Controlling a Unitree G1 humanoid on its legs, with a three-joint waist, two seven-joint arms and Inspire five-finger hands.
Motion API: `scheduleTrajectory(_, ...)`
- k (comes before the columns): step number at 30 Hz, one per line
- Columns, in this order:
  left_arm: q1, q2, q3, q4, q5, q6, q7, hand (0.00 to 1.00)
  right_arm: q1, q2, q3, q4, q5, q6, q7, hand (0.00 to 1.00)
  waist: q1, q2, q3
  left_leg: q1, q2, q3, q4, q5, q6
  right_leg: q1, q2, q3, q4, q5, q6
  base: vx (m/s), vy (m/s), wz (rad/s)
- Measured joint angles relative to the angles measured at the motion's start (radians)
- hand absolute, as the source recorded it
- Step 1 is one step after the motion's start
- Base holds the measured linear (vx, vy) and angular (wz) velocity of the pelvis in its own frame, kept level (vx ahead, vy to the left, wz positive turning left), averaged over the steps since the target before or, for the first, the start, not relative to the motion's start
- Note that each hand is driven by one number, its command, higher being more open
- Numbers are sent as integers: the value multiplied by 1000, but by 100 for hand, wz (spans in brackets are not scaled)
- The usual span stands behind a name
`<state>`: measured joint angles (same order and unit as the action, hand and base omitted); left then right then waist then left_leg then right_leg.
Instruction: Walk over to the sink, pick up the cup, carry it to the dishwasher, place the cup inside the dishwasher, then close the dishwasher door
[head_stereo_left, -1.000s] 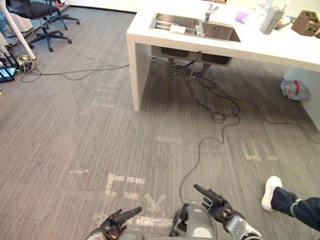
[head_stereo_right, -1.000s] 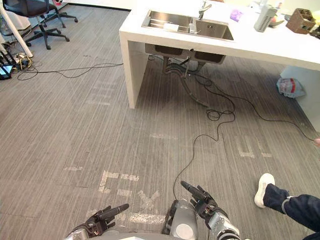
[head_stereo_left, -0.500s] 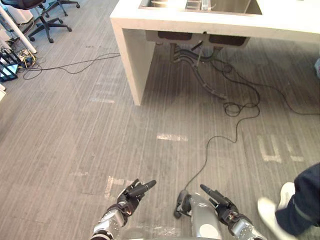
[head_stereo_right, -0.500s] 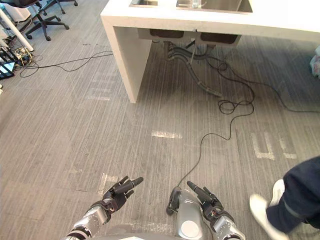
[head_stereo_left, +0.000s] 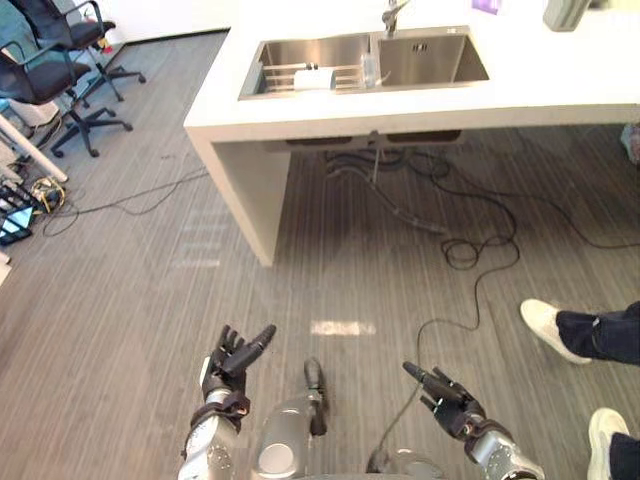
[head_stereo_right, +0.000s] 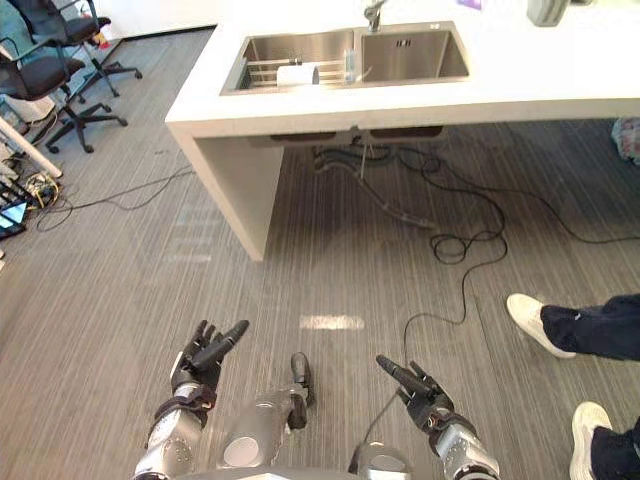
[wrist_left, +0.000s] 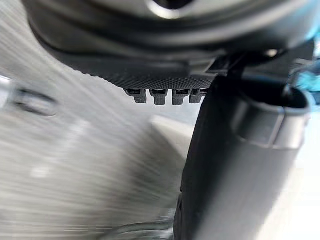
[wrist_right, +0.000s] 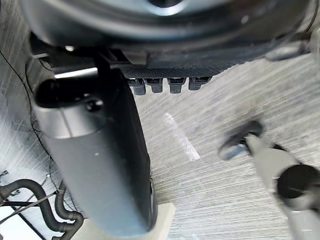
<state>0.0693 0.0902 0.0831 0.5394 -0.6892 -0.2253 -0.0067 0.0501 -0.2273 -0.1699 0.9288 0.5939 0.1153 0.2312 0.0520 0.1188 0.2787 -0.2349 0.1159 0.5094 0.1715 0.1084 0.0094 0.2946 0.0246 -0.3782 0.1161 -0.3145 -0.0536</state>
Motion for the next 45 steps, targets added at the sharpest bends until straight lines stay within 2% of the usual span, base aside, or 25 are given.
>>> scheduleTrajectory(1, -35, 5, 21, -2, -1, -2, 5, 100, 0, 14, -2, 10, -4, 2, -5, 100, 4, -19, 3, -12, -15, 3, 29, -6, 64, 8, -15, -3, 2, -30, -4, 482, 208, 22)
scheduleTrajectory(3, -78, 5, 52, -30, -1, -12, 43, 100, -4, 39, 1, 14, -17, 8, -5, 100, 20, -74, -9, -71, -47, 4, 98, -80, 89, -13, -52, -11, 3, -44, 27, 544, 162, 17)
scheduleTrajectory(5, -109, 3, 57, -41, -1, -20, 75, 100, -26, 43, -1, 43, -34, 11, -6, 100, 29, -85, -7, -103, -52, 5, 209, -166, 163, 11, -75, -10, -10, -35, 44, 532, 127, 9)
scheduleTrajectory(6, -109, -7, 67, -56, -1, -18, 94, 100, -41, 44, -2, 60, -37, 18, -10, 100, 30, -88, -8, -94, -60, 6, 259, -220, 176, 39, -92, -14, -7, -18, 73, 503, 148, 8)
scheduleTrajectory(8, -94, -40, 67, -123, 2, -20, 115, 100, -42, 49, -34, 64, -35, 20, -16, 100, 31, -89, -18, -43, -107, -3, 226, -259, 176, 9, -149, -11, 164, -3, 129, 459, 183, 28)
scheduleTrajectory(10, -76, -52, 44, -229, 42, -56, 134, 100, -40, 64, -82, 106, -38, 23, -28, 100, 18, -105, -60, 15, -184, -55, 133, -261, 163, -225, -253, 63, 756, 102, 310, 420, 178, 70)
scheduleTrajectory(11, -75, -49, 42, -257, 62, -65, 141, 100, -40, 65, -83, 115, -40, 25, -34, 100, 16, -112, -63, 33, -201, -68, 114, -258, 166, -277, -272, 80, 874, 118, 315, 492, 130, 74)
scheduleTrajectory(12, -67, -47, 41, -319, 83, -83, 157, 100, -37, 67, -98, 127, -41, 21, -42, 100, 8, -114, -67, 76, -227, -94, 80, -254, 172, -355, -305, 79, 1020, 117, 300, 402, 90, 59)
scheduleTrajectory(13, -58, -41, 42, -386, 95, -102, 171, 100, -38, 61, -125, 126, -38, 16, -43, 100, 4, -111, -69, 122, -245, -120, 47, -253, 172, -406, -341, 45, 1071, 89, 243, 467, 86, 57)
scheduleTrajectory(14, -58, -36, 42, -415, 105, -114, 178, 100, -39, 60, -145, 124, -37, 15, -43, 100, 2, -110, -70, 143, -249, -137, 31, -252, 171, -428, -356, 25, 1071, 70, 209, 359, 35, 58)
scheduleTrajectory(15, -60, -24, 41, -472, 124, -137, 184, 100, -39, 60, -179, 122, -32, 14, -41, 100, -7, -105, -72, 181, -249, -177, 8, -249, 167, -469, -372, -13, 1043, 32, 141, 337, 3, 56)
scheduleTrajectory(17, -73, -7, 25, -538, 141, -178, 185, 100, -38, 63, -223, 118, -21, 10, -33, 100, -23, -92, -73, 231, -224, -255, -9, -250, 148, -522, -359, -49, 916, -16, 67, 306, -83, 92)
scheduleTrajectory(19, -106, 10, -2, -552, 167, -218, 184, 100, -38, 63, -266, 115, 7, 9, -34, 100, -34, -64, -77, 266, -174, -321, -10, -262, 120, -566, -333, -74, 698, -14, 66, 316, -146, 100)
scheduleTrajectory(22, -138, 48, -38, -552, 178, -235, 173, 100, -23, 77, -328, 125, 11, 6, -35, 100, -45, -58, -73, 330, -120, -384, 29, -288, 72, -627, -338, -22, 461, 83, 78, 337, -224, 92)
scheduleTrajectory(23, -137, 51, -42, -555, 176, -240, 153, 100, 1, 78, -336, 121, 9, 0, -30, 100, -52, -62, -75, 358, -100, -381, 52, -322, 26, -630, -341, -10, 458, 161, 70, 350, -288, 101)
scheduleTrajectory(25, -137, 55, -50, -612, 171, -240, 124, 100, 63, 112, -330, 128, -9, 11, -12, 100, -61, -126, -105, 387, -103, -363, 76, -402, -27, -629, -343, -7, 499, 395, 35, 414, -402, 93)
scheduleTrajectory(26, -129, 39, -49, -653, 172, -257, 113, 100, 81, 124, -331, 142, -16, 13, -3, 100, -50, -140, -114, 400, -98, -359, 92, -437, -48, -620, -350, -12, 534, 287, 47, 398, -440, 10)
scheduleTrajectory(28, -126, 9, -86, -769, 180, -267, 114, 100, 89, 125, -345, 154, -37, 19, 7, 100, -46, -84, -123, 393, -44, -342, 119, -478, -81, -625, -309, -36, 550, 183, 38, 354, -383, -30)
scheduleTrajectory(30, -174, 17, -142, -804, 219, -249, 116, 100, 89, 139, -395, 166, -38, 21, 10, 100, -55, -68, -128, 411, -43, -329, 74, -465, -96, -619, -286, -36, 521, 114, 23, 278, -257, -31)
scheduleTrajectory(32, -241, 32, -198, -772, 242, -203, 115, 100, 93, 149, -415, 167, -47, 21, 6, 100, -88, -55, -132, 427, -38, -329, 54, -420, -78, -608, -270, -37, 512, 110, 18, 212, -187, -23)
scheduleTrajectory(36, -315, 53, -230, -704, 260, -154, 120, 100, 118, 161, -414, 168, -50, 13, 8, 100, -145, -47, -137, 427, -20, -300, 65, -413, -67, -617, -227, -24, 496, 78, 24, 87, -84, -24)
scheduleTrajectory(38, -315, 66, -233, -693, 261, -149, 141, 100, 127, 159, -412, 173, -49, 10, 6, 100, -148, -48, -137, 392, -8, -277, 141, -415, -64, -625, -217, -18, 490, 65, 15, 75, -66, -18)
scheduleTrajectory(41, -311, 85, -252, -689, 260, -126, 180, 100, 152, 141, -397, 184, -51, 6, 7, 100, -143, -34, -115, 176, 95, -265, 634, -319, -55, -515, -165, -3, 368, 91, -10, 128, -54, -17)
scheduleTrajectory(43, -310, 99, -252, -690, 259, -119, 179, 100, 169, 139, -379, 177, -62, 5, 7, 100, -138, -39, -110, 149, 97, -248, 645, -382, -55, -461, -160, 6, 330, 93, -13, 134, 0, -19)
scheduleTrajectory(45, -301, 128, -251, -729, 256, -106, 171, 100, 198, 112, -305, 133, -87, 2, 7, 100, -125, -46, -105, 82, 69, -189, 524, -419, -42, -396, -161, 52, 282, 95, -18, 223, 36, -48)
